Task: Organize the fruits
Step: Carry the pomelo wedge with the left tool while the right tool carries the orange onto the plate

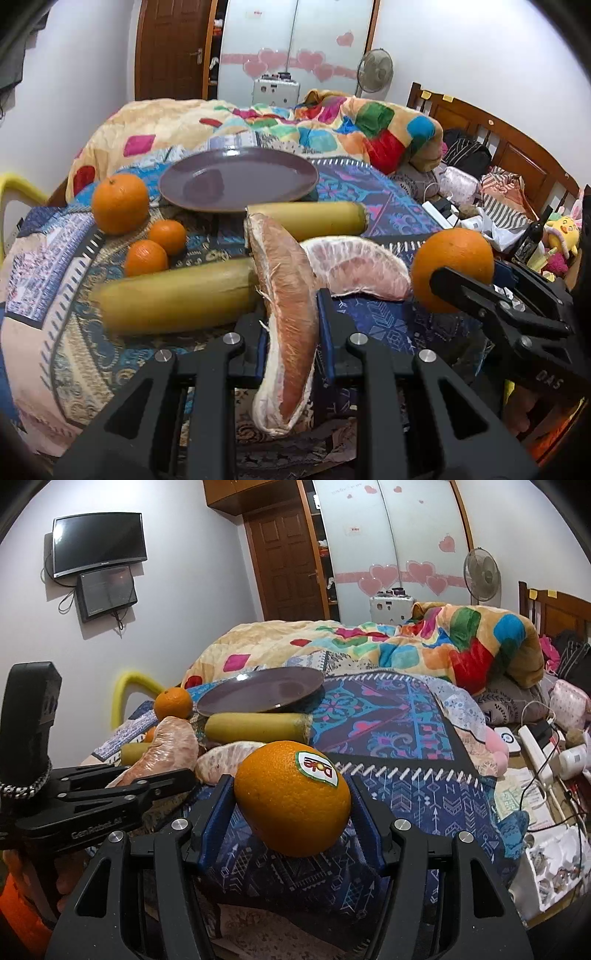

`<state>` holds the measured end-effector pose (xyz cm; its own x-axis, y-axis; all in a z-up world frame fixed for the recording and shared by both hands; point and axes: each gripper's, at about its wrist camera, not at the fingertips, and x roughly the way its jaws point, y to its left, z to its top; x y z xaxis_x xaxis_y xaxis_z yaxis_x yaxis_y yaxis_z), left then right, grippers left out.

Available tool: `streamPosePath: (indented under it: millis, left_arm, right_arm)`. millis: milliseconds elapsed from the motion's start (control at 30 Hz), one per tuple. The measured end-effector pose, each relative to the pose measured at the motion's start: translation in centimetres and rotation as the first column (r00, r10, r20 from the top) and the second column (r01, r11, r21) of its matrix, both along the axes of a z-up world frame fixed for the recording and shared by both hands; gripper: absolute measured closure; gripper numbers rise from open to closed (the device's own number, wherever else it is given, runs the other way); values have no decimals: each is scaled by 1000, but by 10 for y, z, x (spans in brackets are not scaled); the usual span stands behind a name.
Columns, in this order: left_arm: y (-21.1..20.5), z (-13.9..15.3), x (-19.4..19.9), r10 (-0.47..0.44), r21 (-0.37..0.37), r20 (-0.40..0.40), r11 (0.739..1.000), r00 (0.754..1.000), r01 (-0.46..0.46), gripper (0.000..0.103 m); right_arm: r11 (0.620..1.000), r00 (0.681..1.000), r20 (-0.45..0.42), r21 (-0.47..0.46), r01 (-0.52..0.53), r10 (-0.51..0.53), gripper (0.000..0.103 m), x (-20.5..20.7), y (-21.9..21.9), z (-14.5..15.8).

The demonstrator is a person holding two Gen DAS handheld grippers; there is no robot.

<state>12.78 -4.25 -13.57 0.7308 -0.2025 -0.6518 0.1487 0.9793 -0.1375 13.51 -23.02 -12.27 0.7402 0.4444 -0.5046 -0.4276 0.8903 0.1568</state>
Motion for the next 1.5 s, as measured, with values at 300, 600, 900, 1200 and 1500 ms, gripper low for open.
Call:
streamPosePath:
  millis: [300, 600, 900, 1200, 1500]
  left_arm:
    - [9, 36, -17, 11, 32, 107, 999, 994, -14, 80]
    - [33, 65, 5, 41, 24, 149, 999, 988, -45, 80]
    - [53, 91, 42, 57, 4, 184, 998, 981, -59, 80]
    - [61, 99, 89, 64, 9, 199, 998, 978, -67, 80]
    - [61, 84, 145, 47, 41, 122, 998, 991, -52, 80]
  right_arm:
    - [1000, 997, 82, -4, -14, 15, 45, 7, 13, 29]
    - [999, 985, 169, -28, -35, 39, 45, 22, 33, 56]
    - [999, 982, 186, -38, -32, 39, 45, 56, 49, 66]
    - [998, 984, 176, -60, 5, 5, 45, 101, 64, 64]
    - [991, 988, 150, -134, -3, 23, 45, 142, 83, 59]
